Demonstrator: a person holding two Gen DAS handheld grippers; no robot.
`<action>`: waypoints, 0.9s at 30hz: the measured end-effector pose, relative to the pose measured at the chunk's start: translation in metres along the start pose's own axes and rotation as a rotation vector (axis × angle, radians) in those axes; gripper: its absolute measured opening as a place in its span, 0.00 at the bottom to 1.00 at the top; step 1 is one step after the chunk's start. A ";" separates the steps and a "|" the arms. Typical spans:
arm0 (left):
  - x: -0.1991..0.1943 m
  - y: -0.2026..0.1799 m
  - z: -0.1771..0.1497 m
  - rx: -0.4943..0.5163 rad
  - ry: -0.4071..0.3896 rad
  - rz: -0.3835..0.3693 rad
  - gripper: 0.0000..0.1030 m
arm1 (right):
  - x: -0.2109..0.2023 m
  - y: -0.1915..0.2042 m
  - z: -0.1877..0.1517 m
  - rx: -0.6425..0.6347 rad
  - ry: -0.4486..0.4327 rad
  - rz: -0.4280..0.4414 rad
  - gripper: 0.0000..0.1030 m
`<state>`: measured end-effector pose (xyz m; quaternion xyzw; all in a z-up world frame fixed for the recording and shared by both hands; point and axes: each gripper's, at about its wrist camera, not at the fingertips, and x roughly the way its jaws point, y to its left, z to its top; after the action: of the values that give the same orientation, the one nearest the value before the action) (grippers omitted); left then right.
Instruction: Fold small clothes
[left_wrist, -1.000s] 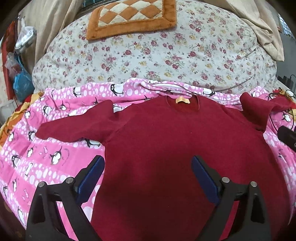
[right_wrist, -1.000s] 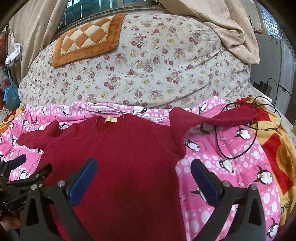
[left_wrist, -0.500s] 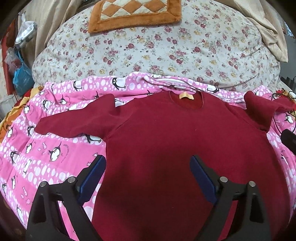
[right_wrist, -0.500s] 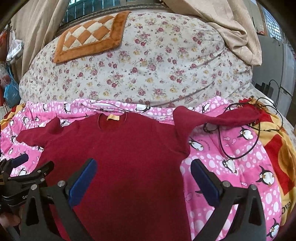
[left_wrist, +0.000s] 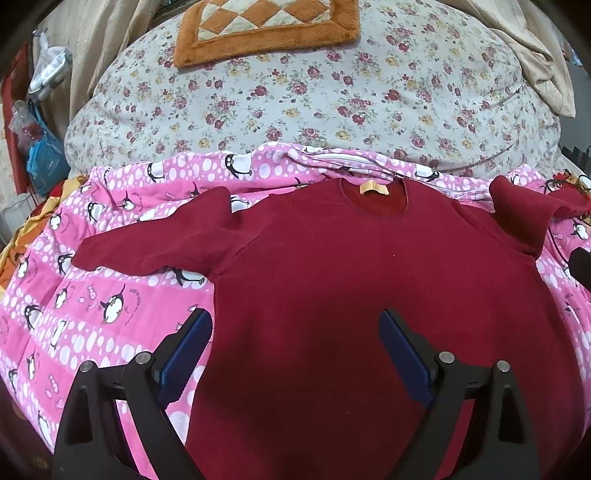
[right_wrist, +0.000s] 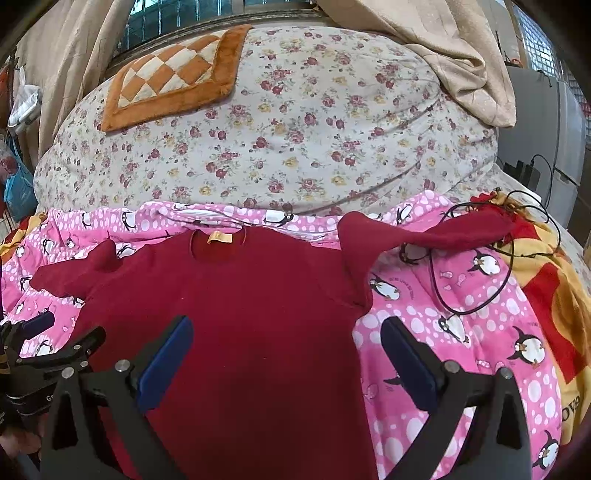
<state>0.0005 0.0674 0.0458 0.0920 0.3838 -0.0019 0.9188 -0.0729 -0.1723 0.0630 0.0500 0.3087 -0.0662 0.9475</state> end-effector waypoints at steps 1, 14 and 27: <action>0.000 0.000 0.000 0.001 0.001 0.000 0.77 | -0.001 0.000 0.000 0.001 -0.003 0.000 1.00; 0.002 0.002 -0.002 -0.026 -0.007 -0.027 0.77 | 0.001 0.002 -0.001 -0.004 0.000 -0.002 1.00; 0.002 0.000 -0.001 -0.027 -0.016 -0.038 0.77 | 0.001 0.001 -0.001 0.000 -0.003 -0.007 1.00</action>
<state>0.0010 0.0677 0.0437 0.0725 0.3781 -0.0148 0.9228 -0.0726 -0.1711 0.0616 0.0487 0.3074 -0.0697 0.9478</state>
